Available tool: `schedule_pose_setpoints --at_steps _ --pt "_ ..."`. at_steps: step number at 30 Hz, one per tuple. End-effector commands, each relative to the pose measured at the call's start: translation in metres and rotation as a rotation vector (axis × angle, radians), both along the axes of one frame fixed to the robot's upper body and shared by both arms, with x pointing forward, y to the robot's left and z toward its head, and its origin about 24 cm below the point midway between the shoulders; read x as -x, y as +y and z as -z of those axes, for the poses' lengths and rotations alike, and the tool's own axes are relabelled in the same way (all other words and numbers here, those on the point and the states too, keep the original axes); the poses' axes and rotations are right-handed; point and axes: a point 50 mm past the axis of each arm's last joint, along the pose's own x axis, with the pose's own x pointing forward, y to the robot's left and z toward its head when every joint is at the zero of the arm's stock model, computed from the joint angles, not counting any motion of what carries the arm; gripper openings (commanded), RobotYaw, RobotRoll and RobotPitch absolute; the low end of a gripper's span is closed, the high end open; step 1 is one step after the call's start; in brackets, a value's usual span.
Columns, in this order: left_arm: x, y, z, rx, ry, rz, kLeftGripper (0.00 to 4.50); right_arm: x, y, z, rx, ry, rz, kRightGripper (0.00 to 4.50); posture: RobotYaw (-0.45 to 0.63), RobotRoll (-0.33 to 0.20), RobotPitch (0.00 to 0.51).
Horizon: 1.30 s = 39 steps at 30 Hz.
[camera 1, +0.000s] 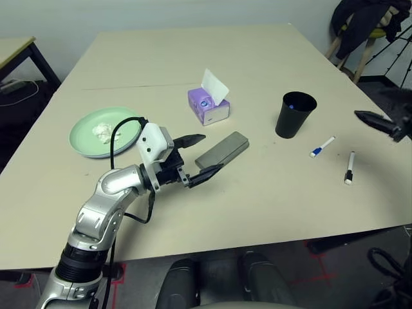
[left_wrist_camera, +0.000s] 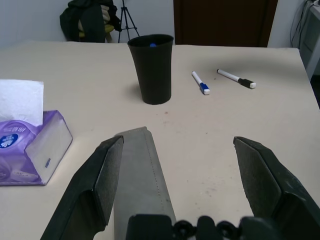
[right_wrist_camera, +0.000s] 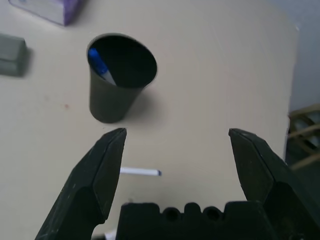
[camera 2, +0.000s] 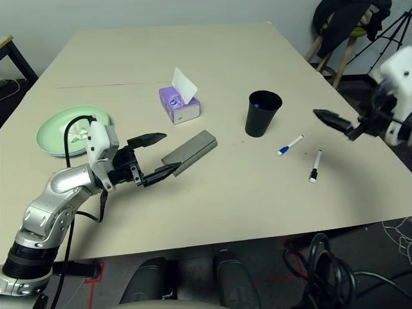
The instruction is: Organize and tidy the items on the table.
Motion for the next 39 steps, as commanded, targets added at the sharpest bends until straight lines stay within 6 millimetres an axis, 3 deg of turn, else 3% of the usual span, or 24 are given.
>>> schedule_pose_setpoints --at_steps 1,5,11,15,27,34,39 --pt "-0.001 -0.002 0.002 -0.014 0.006 0.011 4.44 -0.008 0.003 0.006 0.129 0.126 -0.065 4.50 -0.07 0.000 0.089" --pt "-0.002 -0.001 0.001 -0.017 0.003 0.008 4.44 -0.024 0.026 0.001 0.429 0.202 -0.278 4.50 -0.06 0.000 0.089" --pt "-0.002 0.000 0.001 -0.023 0.001 0.001 4.44 -0.040 0.059 0.021 0.806 0.324 -0.604 4.50 -0.05 0.000 0.086" --pt "-0.002 0.000 0.001 -0.023 -0.003 -0.009 4.44 -0.038 0.069 0.039 0.970 0.419 -0.805 4.50 -0.04 0.000 0.084" --pt "-0.003 -0.001 -0.002 -0.023 -0.010 -0.013 4.44 -0.017 0.052 0.074 1.221 0.564 -1.045 4.50 -0.04 0.000 0.091" --pt "-0.005 -0.002 -0.002 -0.024 -0.010 -0.009 4.44 -0.013 0.037 0.080 1.334 0.605 -1.054 4.50 -0.05 0.000 0.094" --pt "-0.007 -0.004 -0.003 -0.021 -0.012 -0.010 4.44 -0.019 0.039 0.088 1.345 0.589 -1.045 4.50 -0.04 0.000 0.099"
